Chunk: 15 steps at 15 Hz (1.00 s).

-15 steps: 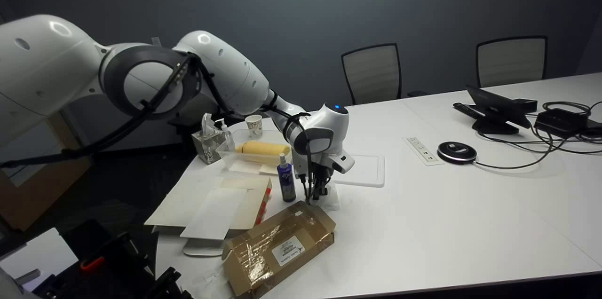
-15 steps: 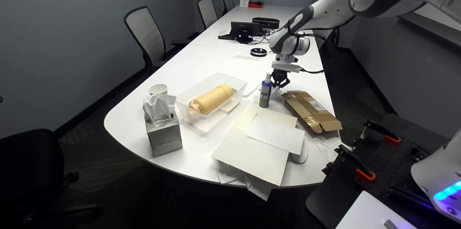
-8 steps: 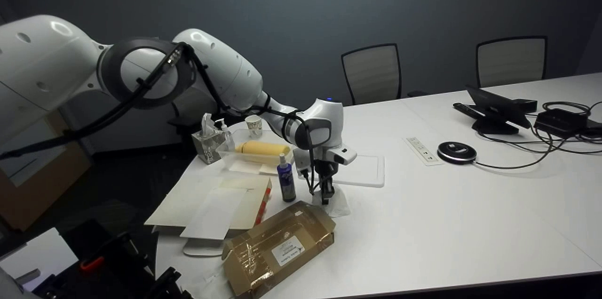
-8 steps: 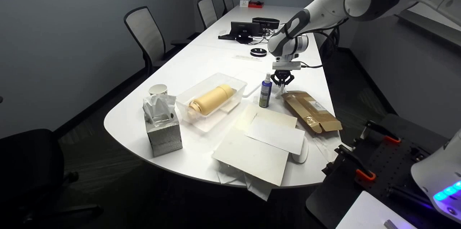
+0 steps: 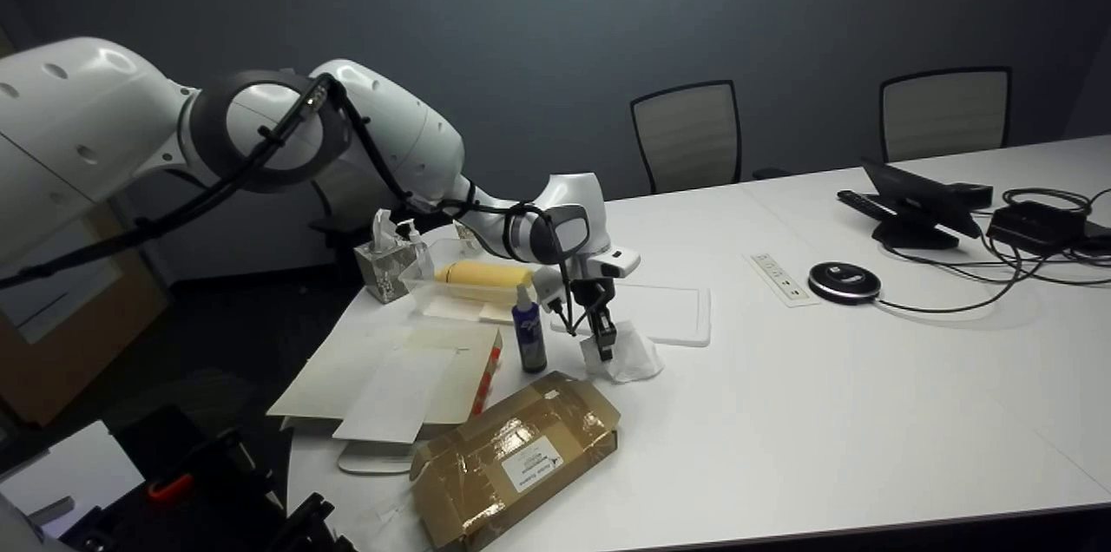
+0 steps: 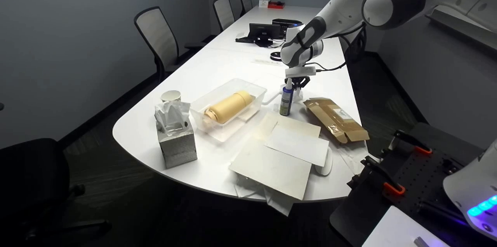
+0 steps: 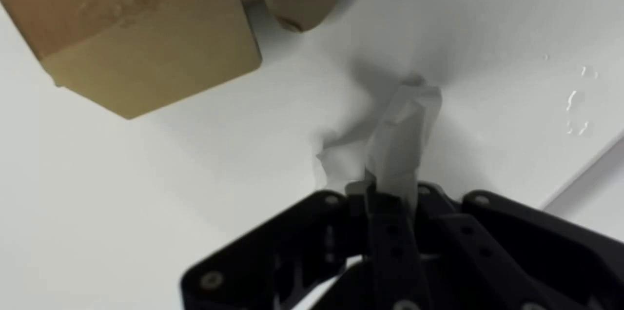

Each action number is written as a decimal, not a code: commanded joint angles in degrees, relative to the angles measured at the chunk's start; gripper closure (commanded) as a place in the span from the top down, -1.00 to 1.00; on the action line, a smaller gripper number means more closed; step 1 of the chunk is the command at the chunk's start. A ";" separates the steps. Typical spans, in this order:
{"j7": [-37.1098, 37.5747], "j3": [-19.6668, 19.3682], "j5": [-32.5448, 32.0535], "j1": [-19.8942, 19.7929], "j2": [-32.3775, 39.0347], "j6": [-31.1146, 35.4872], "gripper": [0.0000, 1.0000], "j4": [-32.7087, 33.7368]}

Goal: Use the towel to wipe the table

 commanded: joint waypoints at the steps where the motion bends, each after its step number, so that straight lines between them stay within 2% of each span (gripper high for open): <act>1: 0.07 1.79 1.06 -1.16 1.57 2.00 -0.99 2.45; 8: -1.98 6.27 6.12 -4.77 0.33 3.88 -0.99 1.17; 12: -4.98 9.35 8.87 -7.41 -0.69 2.35 -0.99 0.16; 15: -4.62 9.12 8.44 -7.69 -1.84 1.83 -0.99 -1.81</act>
